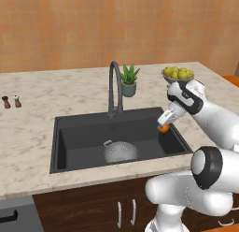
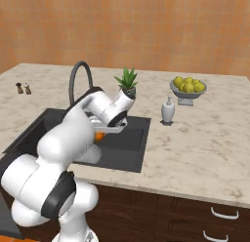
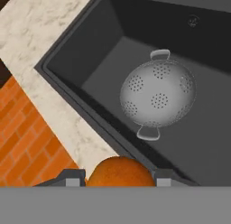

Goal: Put the colander in the sink, put the tangerine in the colander, and turn on the sink faucet and pour water over the colander.

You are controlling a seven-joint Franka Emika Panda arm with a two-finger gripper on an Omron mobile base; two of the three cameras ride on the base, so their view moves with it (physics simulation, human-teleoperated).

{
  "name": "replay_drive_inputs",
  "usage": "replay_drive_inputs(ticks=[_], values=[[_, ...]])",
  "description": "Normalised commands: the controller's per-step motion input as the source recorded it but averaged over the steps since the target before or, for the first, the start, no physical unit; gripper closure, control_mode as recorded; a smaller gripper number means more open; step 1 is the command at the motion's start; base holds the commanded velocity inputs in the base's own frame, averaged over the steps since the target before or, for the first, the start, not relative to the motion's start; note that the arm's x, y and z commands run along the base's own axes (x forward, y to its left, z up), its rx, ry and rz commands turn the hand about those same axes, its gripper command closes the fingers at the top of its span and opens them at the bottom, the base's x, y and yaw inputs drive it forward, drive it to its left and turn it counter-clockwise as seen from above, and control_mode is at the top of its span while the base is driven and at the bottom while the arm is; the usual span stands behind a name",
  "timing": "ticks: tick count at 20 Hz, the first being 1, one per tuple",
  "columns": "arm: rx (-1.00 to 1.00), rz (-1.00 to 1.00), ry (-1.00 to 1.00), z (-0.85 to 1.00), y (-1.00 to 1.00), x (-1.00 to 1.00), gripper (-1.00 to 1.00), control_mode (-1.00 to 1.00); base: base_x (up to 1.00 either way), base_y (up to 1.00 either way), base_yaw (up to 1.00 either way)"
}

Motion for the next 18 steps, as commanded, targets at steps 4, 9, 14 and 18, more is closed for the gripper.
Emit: replay_drive_inputs(ticks=[4, 9, 14, 18], values=[[0.0, 0.0, 0.0, -0.18, 0.15, 0.5, 1.0, -1.0, 0.0, 0.0, 0.0], [-0.04, 0.0, 0.0, -0.46, 0.27, 0.29, 1.0, -1.0, 0.0, 0.0, 0.0], [0.01, 0.0, 0.0, -0.6, 0.27, 0.1, 1.0, -1.0, 0.0, 0.0, 0.0], [0.01, 0.0, 0.01, -0.48, 0.11, 0.22, 1.0, -1.0, 0.0, 0.0, 0.0]])
